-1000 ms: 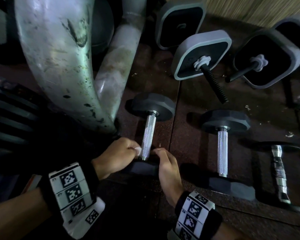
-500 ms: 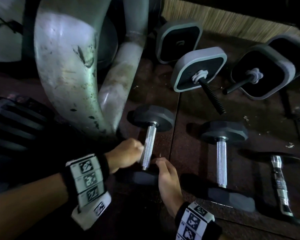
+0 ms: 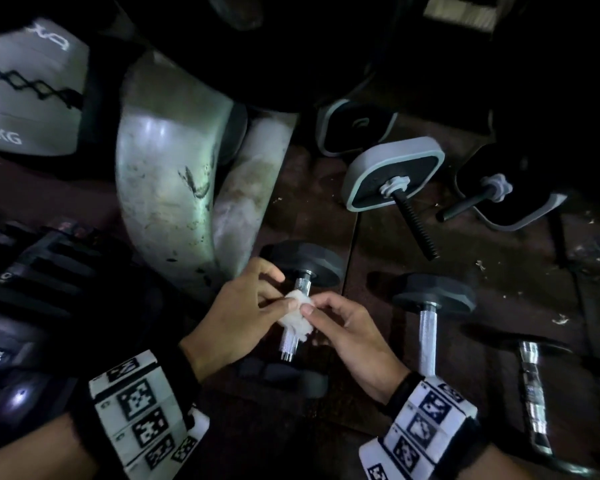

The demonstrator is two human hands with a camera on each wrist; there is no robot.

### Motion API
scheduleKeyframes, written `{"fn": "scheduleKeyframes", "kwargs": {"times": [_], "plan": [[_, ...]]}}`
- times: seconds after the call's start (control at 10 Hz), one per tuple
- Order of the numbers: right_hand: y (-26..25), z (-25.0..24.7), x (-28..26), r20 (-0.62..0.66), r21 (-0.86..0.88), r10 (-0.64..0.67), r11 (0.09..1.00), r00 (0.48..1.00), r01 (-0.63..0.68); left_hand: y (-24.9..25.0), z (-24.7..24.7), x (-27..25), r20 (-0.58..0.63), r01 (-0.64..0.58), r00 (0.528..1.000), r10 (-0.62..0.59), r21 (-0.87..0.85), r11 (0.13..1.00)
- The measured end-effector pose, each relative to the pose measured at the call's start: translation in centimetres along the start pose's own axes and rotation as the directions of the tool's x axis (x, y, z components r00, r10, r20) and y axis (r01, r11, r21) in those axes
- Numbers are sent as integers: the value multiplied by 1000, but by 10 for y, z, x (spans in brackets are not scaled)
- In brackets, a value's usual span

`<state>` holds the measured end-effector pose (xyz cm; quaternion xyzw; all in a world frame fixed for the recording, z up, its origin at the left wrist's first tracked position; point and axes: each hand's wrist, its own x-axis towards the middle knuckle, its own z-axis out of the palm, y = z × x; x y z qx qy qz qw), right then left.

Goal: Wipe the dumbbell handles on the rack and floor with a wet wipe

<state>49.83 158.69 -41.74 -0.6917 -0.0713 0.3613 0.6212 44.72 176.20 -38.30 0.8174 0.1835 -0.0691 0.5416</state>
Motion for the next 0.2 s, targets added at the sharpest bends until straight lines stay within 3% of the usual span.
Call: {"fn": "scheduleKeyframes", "kwargs": {"times": [0.1,0.2], "plan": [[-34,-14,-28,-21,139,95,986,995,-91,18,-17,-19,119,41,992,-37,-33,999],[-61,-37,-79,-139,74,200,979,970,-191,29,-46,-72,275,182,938,-210,127,975]]}}
